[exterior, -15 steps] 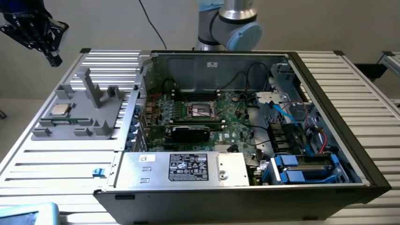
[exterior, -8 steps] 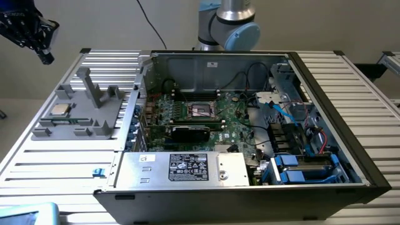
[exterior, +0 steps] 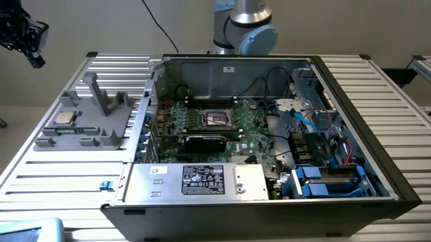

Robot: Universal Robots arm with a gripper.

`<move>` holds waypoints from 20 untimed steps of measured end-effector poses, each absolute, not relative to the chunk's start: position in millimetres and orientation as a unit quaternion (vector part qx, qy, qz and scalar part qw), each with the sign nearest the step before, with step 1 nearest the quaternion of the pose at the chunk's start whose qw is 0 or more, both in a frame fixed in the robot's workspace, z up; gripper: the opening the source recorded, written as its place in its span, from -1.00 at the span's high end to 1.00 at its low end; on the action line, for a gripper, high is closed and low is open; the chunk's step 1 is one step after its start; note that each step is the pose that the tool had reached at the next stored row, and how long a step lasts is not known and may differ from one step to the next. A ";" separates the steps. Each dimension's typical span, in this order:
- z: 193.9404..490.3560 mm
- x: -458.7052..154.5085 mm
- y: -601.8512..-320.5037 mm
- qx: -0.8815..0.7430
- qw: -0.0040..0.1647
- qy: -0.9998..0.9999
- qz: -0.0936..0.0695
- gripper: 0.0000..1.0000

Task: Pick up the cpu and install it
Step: 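Reach for the cpu, then pick up the cpu and move it towards the insertion slot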

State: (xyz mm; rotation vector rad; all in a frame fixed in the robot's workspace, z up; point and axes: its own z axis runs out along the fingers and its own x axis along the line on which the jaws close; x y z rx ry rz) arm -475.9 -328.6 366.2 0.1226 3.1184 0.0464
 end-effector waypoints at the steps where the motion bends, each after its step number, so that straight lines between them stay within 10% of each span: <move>1: 365.6 -480.4 -327.2 0.039 0.010 0.999 0.015 0.77; 20: 359.8 -506.4 -308.5 0.039 0.010 0.999 0.014 0.77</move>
